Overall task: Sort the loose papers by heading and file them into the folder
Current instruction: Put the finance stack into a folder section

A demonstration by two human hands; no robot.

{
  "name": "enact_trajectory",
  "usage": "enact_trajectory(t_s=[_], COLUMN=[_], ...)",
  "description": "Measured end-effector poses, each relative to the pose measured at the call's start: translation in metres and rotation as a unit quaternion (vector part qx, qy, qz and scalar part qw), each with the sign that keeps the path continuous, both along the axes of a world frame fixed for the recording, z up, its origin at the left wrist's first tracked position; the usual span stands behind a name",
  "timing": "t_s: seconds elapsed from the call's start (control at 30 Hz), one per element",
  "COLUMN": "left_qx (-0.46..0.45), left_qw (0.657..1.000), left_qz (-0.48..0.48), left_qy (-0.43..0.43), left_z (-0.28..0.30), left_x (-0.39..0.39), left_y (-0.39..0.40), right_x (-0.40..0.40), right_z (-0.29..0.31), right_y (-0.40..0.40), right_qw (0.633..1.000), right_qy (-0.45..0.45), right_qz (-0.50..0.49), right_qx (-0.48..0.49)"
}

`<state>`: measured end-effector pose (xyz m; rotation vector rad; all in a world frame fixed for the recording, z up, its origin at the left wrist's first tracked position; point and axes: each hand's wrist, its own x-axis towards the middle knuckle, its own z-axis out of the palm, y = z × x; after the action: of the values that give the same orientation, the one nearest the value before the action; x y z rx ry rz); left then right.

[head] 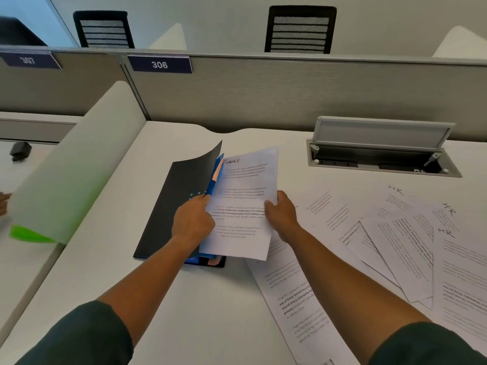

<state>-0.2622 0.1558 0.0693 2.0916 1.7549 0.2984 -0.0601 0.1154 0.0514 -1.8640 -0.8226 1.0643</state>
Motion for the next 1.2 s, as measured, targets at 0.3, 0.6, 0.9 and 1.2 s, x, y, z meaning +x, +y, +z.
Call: enact_trajectory(t_s=[0.3,0.6,0.9,1.2], left_qx=[0.001,-0.001,-0.011,-0.015], left_qw=[1.000,0.999,0.999,0.999], left_qz=[-0.029,-0.036,-0.044,-0.040], left_qy=[-0.005,-0.020,0.000,0.009], left_z=[-0.003,-0.010,-0.023,-0.027], left_x=[-0.005,-0.010,-0.012,-0.010], left_y=[-0.001,0.002,0.009,0.010], right_x=[-0.033,-0.075,-0.078,-0.072], right_z=[-0.009,-0.025,-0.045,-0.055], right_y=[0.026,0.052,0.064,0.071], right_qw=[0.998,0.994,0.995,0.998], right_qy=[-0.001,0.030,-0.017,-0.040], right_qz=[0.055,0.083,0.079,0.040], right_qx=[-0.029,-0.061,-0.054,-0.034])
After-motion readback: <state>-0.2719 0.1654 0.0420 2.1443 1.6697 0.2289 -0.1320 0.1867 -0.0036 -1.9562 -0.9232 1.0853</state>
